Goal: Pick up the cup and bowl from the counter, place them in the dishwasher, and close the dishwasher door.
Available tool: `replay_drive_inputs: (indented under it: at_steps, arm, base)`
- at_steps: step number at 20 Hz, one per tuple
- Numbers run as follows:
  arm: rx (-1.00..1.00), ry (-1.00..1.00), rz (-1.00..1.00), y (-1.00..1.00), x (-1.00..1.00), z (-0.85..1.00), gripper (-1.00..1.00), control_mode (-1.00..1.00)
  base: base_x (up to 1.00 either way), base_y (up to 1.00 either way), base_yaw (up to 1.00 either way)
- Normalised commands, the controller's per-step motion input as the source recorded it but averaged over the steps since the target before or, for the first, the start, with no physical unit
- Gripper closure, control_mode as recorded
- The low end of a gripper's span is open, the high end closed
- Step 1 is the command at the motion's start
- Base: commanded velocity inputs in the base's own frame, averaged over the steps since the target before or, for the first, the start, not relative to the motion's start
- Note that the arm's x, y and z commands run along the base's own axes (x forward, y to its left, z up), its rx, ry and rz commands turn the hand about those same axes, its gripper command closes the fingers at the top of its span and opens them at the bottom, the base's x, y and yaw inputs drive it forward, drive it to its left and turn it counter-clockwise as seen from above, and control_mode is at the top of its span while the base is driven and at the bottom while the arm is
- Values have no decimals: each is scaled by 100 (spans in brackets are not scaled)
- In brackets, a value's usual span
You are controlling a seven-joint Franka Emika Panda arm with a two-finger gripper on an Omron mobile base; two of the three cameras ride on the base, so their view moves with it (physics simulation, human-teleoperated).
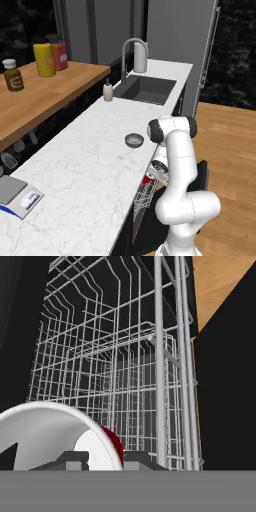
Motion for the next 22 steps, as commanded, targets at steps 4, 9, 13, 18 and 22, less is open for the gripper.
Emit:
replay_drive_inputs:
  at_steps: [4,9,13,18,22]
  arm:
    - [-1,3,0,-100,-16,-100,-100,-100]
    - [-4,15,-4,-100,-43,-100,-100,-100]
    - [0,16,-2,-100,-78,-100,-100,-100]
    - [0,16,-1,-100,-95,-94,-100,-100]
    - [8,-2,2,-76,-98,15,-100,-100]
  base:
    - [0,0,0]
    - [0,0,0]
    - [0,0,0]
    - [0,0,0]
    - [0,0,0]
